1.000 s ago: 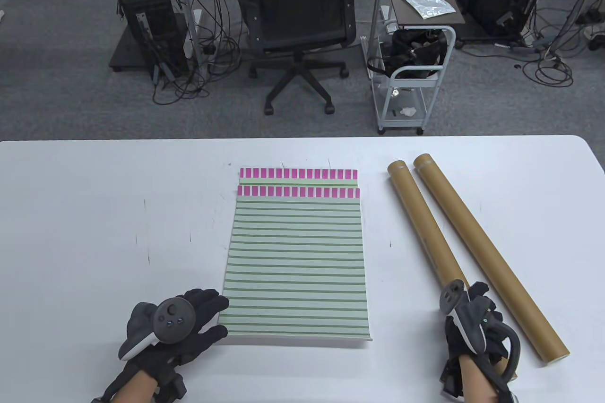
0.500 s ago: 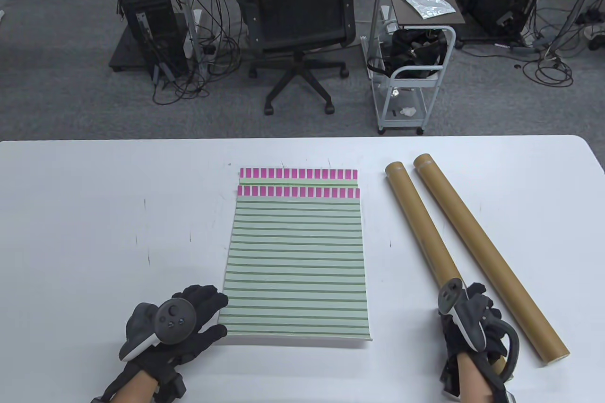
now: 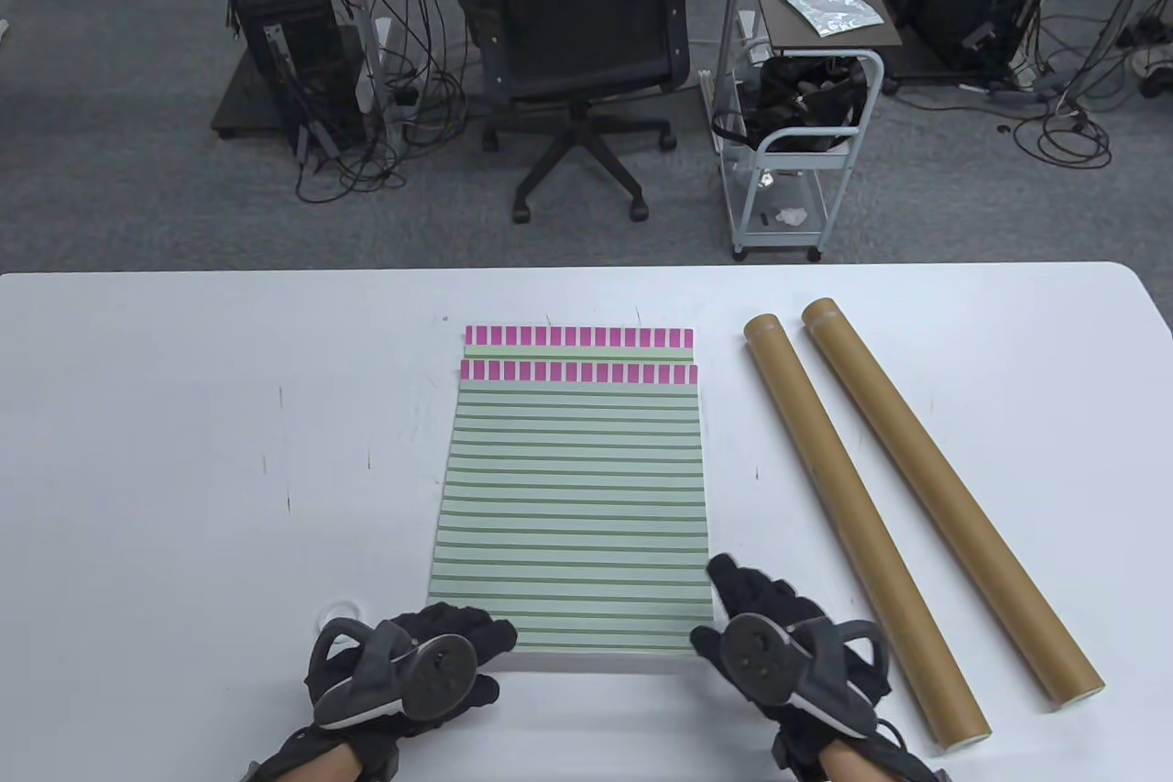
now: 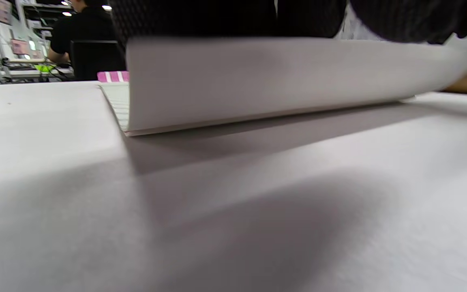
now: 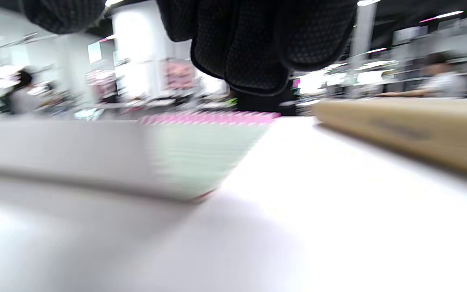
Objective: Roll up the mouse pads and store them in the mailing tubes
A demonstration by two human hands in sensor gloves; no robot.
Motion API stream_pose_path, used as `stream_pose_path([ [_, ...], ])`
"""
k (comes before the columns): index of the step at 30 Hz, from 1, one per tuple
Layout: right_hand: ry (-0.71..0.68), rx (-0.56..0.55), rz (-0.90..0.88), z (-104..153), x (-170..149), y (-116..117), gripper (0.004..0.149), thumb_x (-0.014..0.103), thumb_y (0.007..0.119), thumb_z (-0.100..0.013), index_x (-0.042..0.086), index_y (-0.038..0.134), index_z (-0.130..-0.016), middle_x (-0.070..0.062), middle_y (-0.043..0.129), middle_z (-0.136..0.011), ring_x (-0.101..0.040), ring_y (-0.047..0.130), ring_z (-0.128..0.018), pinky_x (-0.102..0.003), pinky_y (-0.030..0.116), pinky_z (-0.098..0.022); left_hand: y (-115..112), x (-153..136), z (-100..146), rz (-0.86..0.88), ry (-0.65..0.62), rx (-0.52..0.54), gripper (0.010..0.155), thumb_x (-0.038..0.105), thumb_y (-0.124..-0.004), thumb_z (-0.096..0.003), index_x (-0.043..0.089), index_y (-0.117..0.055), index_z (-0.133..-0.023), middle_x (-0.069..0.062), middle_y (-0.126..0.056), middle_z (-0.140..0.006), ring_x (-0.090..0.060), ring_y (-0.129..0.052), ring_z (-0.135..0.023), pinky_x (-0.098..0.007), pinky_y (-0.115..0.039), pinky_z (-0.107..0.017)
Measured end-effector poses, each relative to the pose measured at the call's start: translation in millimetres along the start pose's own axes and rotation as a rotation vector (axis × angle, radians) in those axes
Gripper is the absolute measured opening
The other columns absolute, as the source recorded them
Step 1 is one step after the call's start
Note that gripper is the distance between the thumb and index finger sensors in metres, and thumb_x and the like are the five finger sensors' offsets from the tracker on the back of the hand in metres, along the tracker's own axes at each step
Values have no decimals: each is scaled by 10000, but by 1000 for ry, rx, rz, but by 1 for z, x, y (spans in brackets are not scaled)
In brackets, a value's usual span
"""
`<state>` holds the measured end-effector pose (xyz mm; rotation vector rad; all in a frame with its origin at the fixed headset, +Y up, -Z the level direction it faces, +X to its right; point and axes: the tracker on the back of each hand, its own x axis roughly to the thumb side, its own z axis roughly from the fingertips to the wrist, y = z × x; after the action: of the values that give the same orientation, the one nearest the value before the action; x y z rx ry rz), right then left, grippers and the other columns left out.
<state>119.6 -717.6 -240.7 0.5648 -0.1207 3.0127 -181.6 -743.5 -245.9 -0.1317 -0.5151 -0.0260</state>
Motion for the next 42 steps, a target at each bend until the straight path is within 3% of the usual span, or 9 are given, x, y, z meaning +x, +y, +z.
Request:
stream_pose_path([
  [3, -149, 114, 101, -1, 30, 21, 631, 492, 683, -413, 250, 603, -989, 0, 749, -966, -264, 839, -776, -397, 742, -591, -6, 4, -3, -25, -14, -60, 585, 599, -764, -334, 452, -755, -900, 110, -922, -899, -156, -970, -760, -208, -856, -456],
  [8, -181, 288, 140, -3, 33, 39, 567, 483, 702, -414, 270, 685, -939, 17, 758, -939, -262, 835, -756, -396, 746, -583, -10, 4, -6, -60, -17, -109, 565, 595, -782, -327, 448, -790, -873, 121, -913, -883, -141, -963, -738, -227, -853, -504],
  [15, -159, 237, 170, -7, 38, 44, 561, 540, 740, -368, 263, 724, -856, 23, 773, -884, -279, 858, -680, -365, 800, -497, -17, 10, -11, -117, 15, -111, 536, 618, -780, -318, 471, -785, -834, 143, -853, -868, -122, -930, -717, -233, -838, -564],
  [20, -70, 228, 136, -15, 28, 46, 418, 470, 743, -392, 288, 752, -768, 39, 830, -764, -210, 911, -535, -286, 832, -404, -21, 5, -19, -144, 71, -90, 557, 606, -768, -331, 491, -705, -873, 185, -867, -795, -32, -943, -621, -152, -847, -496],
  [23, -11, 211, 55, -15, 22, 48, 444, 427, 722, -404, 279, 744, -822, 24, 833, -741, -185, 902, -494, -244, 831, -365, -21, 2, -21, -96, 98, -90, 610, 587, -759, -342, 466, -653, -931, 194, -879, -771, -25, -951, -591, -140, -854, -466],
  [28, -24, 228, 88, -15, 23, 52, 530, 357, 674, -454, 233, 592, -963, 27, 798, -748, -175, 876, -497, -251, 804, -376, -23, -2, -27, -63, 165, -87, 595, 550, -741, -362, 443, -651, -940, 223, -884, -702, -8, -952, -520, -126, -860, -404],
  [32, -87, 266, 160, -14, 30, 55, 625, 313, 648, -480, 336, 354, -1031, 33, 719, -818, -194, 843, -524, -279, 783, -396, -23, 2, -35, -87, 235, -162, 649, 531, -721, -361, 434, -571, -985, 238, -851, -676, -6, -933, -505, -135, -854, -394],
  [36, -218, 290, 324, -9, 43, 60, 740, 258, 596, -500, 531, 34, -897, 17, 523, -989, -212, 813, -565, -292, 767, -427, -25, 7, -35, -136, 247, -172, 664, 509, -683, -379, 428, -514, -1016, 219, -816, -717, -18, -919, -518, -140, -853, -393],
  [42, -298, 276, 468, -7, 53, 64, 651, 223, 559, -495, 565, 182, -900, 3, 478, -1009, -207, 817, -564, -279, 780, -419, -26, 10, -34, -165, 230, -193, 720, 489, -645, -402, 449, -306, -1036, 48, -554, -1036, -14, -899, -539, -139, -852, -402],
])
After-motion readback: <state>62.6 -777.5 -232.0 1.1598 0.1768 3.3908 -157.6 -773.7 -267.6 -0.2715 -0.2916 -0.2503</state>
